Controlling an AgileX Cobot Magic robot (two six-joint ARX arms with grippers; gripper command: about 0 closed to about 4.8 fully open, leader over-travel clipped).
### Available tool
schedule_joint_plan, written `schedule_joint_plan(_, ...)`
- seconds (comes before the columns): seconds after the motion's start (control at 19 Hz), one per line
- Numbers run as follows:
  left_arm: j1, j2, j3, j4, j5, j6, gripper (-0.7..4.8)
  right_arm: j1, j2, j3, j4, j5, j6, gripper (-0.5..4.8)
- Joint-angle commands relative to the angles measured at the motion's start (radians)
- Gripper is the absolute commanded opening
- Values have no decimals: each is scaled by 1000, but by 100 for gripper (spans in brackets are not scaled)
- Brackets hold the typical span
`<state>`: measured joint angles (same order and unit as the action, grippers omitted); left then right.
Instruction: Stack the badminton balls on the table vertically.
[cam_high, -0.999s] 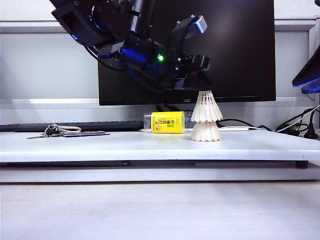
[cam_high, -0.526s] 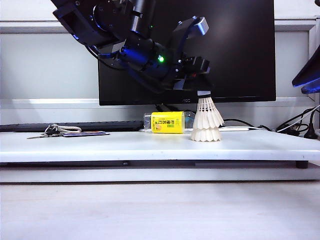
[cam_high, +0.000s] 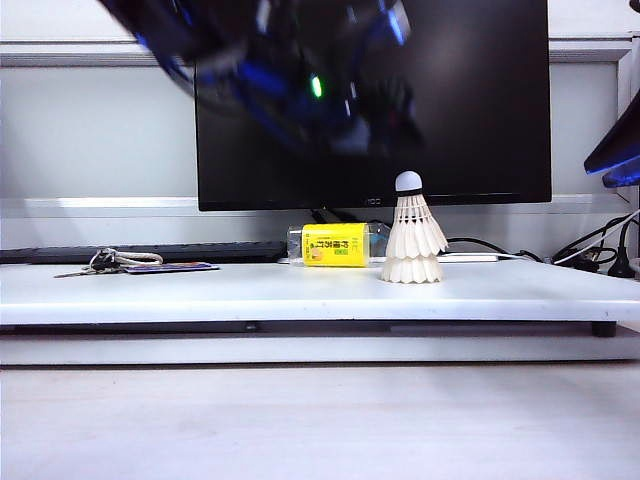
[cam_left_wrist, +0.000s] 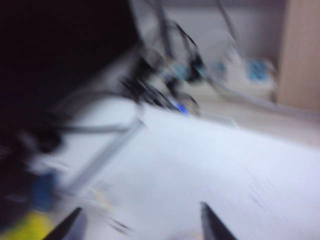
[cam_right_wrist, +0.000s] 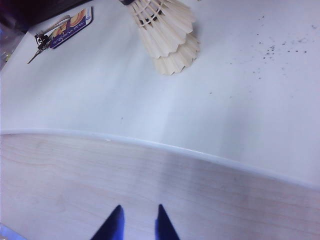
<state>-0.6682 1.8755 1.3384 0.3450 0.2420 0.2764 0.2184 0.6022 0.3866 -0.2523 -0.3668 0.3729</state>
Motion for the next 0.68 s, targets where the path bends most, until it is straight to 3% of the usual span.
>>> schedule_joint_plan(0.05,4,-101,4,-119,-89,1,297,1,-2,4,19,-2,0,89)
schedule_joint_plan(0.32,29,-272,3,-375,-100,-5,171,0,-3,4,18,35,-8,84)
schedule_joint_plan(0.47,67,-395,-7,-531,-29,-61,165,1,-9,5,18,24,-11,84)
schedule_joint_plan(0.68,76,-563,-59,-591,-21,-75,120,1,-64,4,18,6,-12,84)
